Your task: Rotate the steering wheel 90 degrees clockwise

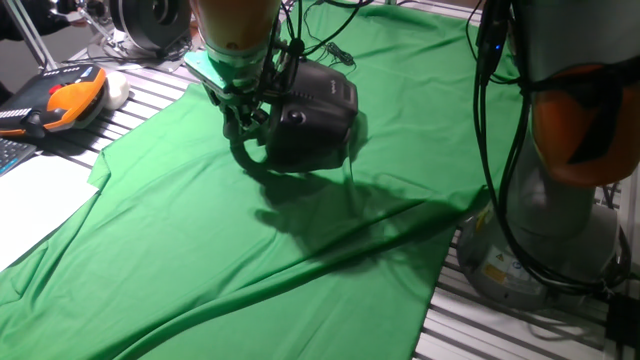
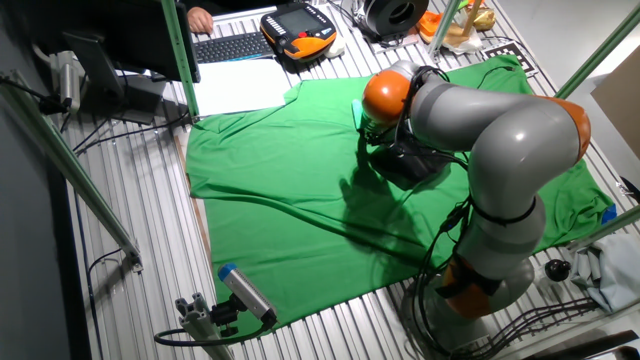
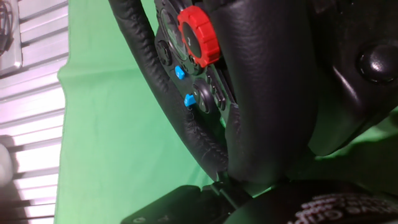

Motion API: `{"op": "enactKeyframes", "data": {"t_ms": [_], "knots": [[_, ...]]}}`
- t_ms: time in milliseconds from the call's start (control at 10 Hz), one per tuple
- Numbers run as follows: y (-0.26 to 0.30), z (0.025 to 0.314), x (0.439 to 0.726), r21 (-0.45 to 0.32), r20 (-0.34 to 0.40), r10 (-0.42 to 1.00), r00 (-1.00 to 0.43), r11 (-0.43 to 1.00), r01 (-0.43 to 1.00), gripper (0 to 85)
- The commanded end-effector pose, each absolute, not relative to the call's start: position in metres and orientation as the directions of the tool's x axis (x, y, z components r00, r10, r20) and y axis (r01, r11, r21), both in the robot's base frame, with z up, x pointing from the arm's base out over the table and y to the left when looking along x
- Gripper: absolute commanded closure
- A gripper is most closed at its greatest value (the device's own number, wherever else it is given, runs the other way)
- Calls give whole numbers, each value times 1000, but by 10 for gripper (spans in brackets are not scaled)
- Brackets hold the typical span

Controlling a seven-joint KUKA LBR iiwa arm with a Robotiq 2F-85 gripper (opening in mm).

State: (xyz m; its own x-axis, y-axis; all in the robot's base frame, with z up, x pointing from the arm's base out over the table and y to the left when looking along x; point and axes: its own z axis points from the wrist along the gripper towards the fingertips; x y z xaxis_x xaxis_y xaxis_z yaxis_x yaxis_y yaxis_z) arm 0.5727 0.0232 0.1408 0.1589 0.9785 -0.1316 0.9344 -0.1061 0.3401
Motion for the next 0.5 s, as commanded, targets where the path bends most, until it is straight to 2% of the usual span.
{"op": "enactKeyframes", "data": {"t_ms": [0, 400], "knots": [[23, 140, 573, 335, -132, 978, 161, -109, 936, 850], [23, 140, 573, 325, -132, 974, 182, -130, 937, 850]]}}
